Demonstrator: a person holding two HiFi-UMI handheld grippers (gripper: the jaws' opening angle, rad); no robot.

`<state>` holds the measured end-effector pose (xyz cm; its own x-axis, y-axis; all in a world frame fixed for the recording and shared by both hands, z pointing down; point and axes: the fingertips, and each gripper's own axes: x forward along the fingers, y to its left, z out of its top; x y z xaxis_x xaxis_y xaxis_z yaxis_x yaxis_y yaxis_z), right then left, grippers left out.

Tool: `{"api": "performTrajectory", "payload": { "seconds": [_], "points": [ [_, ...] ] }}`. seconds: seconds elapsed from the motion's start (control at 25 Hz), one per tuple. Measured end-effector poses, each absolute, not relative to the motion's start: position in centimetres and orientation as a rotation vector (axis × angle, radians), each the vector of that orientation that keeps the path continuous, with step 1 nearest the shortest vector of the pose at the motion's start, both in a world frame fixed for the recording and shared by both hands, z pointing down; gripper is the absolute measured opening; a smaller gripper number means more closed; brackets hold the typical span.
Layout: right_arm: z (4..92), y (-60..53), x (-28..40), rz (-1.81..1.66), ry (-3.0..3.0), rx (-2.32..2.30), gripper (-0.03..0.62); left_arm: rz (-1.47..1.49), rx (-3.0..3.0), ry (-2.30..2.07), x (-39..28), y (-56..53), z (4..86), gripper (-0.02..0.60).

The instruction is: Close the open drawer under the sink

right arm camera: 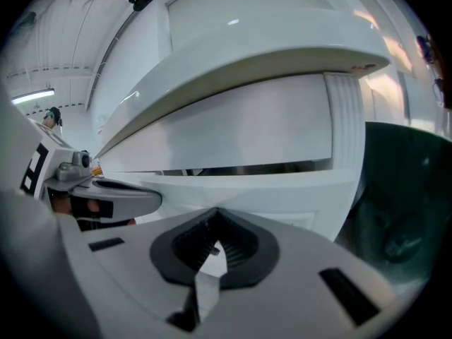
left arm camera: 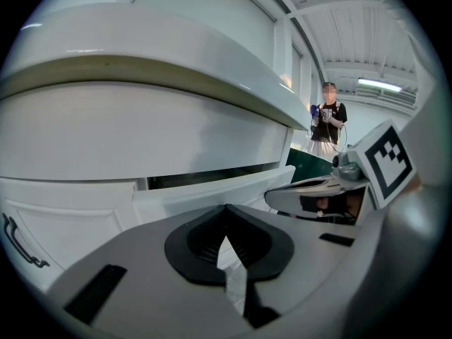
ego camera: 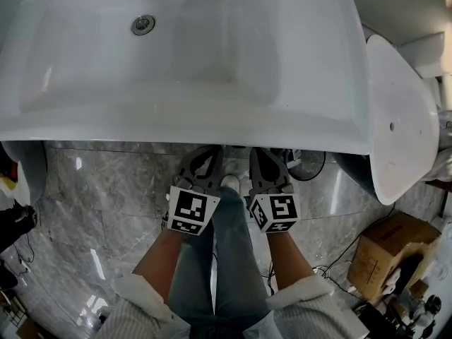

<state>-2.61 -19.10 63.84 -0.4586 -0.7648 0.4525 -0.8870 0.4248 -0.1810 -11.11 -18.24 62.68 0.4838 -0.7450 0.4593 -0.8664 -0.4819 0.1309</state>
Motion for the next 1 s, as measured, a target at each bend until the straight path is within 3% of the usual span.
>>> {"api": "performTrajectory", "payload": {
  "seconds": [1.0],
  "points": [
    [63.7,-22.3,-2.8,0.472,-2.403,1.487,0.011,0.488,2.448,-1.368,-11.3,-21.3,62.3,0.015]
  ]
}}
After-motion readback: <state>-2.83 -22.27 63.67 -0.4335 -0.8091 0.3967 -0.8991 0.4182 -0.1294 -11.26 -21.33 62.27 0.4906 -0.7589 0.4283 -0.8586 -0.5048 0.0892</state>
